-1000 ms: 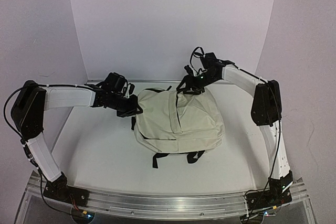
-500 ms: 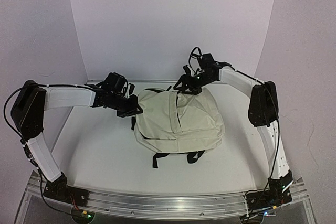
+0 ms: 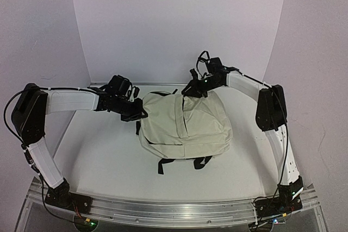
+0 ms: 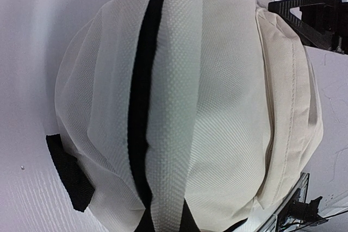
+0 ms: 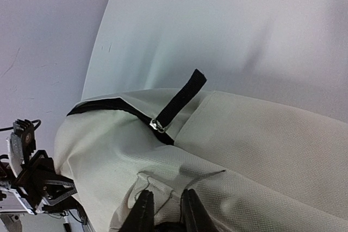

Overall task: Pack the student bag
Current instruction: Zip the student bag at the center of the board.

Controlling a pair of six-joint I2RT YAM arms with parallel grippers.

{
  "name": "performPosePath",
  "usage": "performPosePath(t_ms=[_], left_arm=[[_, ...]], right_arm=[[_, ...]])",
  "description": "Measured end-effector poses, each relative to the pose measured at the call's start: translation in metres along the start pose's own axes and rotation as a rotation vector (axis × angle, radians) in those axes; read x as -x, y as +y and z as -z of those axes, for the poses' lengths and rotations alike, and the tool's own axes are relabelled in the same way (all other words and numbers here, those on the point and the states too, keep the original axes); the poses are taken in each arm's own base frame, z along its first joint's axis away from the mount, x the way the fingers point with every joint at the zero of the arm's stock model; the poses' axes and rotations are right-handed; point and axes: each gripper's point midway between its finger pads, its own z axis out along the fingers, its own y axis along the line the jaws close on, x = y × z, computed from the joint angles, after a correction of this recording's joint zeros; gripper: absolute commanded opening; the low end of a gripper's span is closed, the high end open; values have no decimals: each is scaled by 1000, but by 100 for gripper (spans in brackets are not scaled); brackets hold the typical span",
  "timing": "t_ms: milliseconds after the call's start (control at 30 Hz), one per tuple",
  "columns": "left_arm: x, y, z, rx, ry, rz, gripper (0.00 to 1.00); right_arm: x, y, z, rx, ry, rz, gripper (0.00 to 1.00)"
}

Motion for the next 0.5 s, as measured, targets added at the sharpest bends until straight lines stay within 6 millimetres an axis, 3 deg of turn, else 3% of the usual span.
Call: performPosePath(t_ms=[67, 200, 367, 500], left_arm=[[0, 1, 0, 6, 0, 5, 0], [-1, 2, 0, 11, 2, 17, 5], [0, 5, 0, 28, -4, 14, 32], [12, 8, 6, 42, -30, 3, 61]], right_arm=[[-3, 1, -1, 20, 4, -4, 0], [-10, 5, 4, 39, 2, -1, 0], [-11, 21, 17, 61, -5, 19, 0], [-7, 36, 26, 80, -25, 57, 0]])
